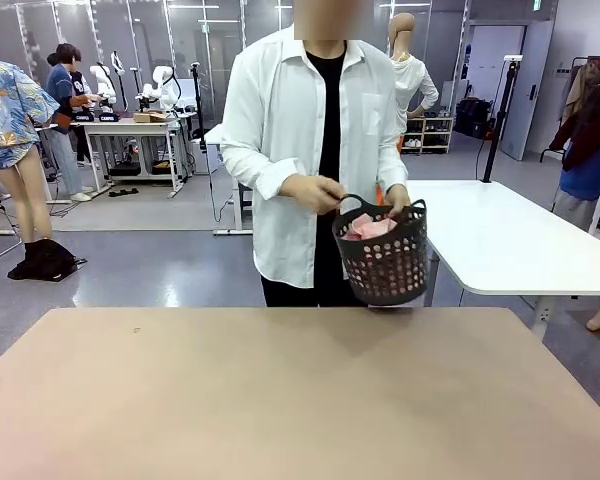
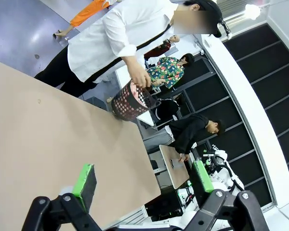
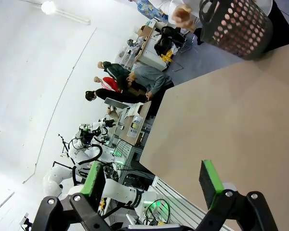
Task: Fold the towel.
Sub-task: Grab the top end of the 100 cm Hotel Towel extended by the human.
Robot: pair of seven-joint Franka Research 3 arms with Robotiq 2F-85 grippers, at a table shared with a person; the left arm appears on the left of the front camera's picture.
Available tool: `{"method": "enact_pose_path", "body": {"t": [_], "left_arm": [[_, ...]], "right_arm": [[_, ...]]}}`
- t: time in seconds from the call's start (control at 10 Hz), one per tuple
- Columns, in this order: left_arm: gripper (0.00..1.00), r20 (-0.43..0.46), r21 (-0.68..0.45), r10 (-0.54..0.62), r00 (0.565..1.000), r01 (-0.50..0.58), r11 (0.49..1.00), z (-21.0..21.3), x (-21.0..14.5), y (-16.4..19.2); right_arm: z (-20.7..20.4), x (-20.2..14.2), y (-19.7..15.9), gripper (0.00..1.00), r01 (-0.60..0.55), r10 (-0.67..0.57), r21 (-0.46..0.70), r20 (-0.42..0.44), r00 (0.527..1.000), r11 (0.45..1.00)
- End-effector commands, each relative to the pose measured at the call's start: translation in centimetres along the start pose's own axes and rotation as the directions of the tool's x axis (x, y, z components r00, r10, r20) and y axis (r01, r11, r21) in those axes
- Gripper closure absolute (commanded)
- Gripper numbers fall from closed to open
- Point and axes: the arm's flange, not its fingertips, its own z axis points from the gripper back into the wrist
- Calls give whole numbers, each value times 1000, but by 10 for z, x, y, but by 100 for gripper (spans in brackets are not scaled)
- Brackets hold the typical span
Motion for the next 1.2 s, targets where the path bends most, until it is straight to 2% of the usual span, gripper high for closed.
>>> {"method": "enact_pose_path", "body": {"t": [0.0,1.1], "left_arm": [[0,7,-19,-19,1000,19,1000,1,3,-1],[0,7,-19,-19,1000,19,1000,1,3,-1]], "right_arm": [[0,1,0,0,-17,17,10,9,1000,1000],[0,1,0,0,-17,17,10,9,1000,1000]]}}
